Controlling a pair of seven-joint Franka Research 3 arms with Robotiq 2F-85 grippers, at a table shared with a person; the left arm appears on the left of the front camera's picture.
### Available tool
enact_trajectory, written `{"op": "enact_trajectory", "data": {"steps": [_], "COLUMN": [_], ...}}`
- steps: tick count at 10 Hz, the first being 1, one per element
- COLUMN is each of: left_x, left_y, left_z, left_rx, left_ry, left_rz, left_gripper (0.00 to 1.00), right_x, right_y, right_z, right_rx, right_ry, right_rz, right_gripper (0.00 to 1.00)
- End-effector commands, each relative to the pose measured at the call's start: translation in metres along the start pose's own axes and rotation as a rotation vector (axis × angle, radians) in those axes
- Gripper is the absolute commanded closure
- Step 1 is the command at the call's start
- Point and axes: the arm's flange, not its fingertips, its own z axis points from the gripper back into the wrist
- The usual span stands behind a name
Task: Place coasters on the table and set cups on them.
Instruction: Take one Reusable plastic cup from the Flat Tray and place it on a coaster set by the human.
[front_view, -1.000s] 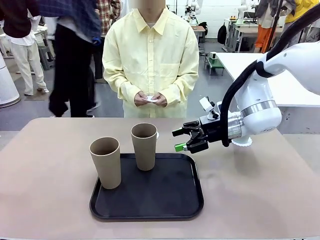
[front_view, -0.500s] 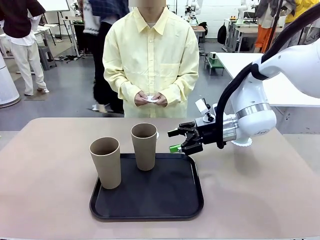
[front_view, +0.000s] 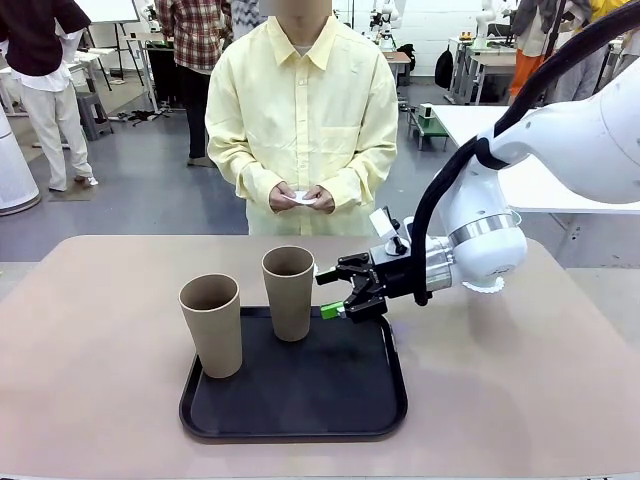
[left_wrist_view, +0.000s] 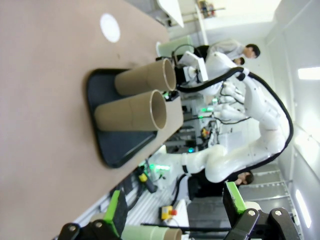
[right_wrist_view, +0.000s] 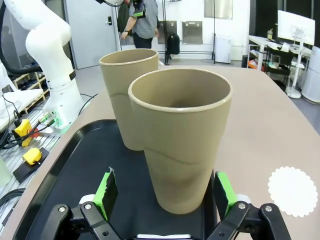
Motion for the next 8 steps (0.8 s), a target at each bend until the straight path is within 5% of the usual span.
{"op": "enact_trajectory", "data": {"steps": [1, 8], "left_x": [0.001, 0.001], "left_y": [-0.001, -0.001], "left_z": [0.001, 0.001], "left_rx": [-0.012, -0.012], "left_ry": [-0.008, -0.008], "left_rz": [-0.005, -0.005], "left_gripper": [0.00, 0.00], "right_x": [-0.004, -0.013], "right_y": [-0.007, -0.012], "right_z": [-0.010, -0.026], "right_rx": [-0.029, -0.005], "right_ry": [-0.021, -0.016], "right_rz": [0.047, 0.047], "right_gripper": [0.00, 0.00]}}
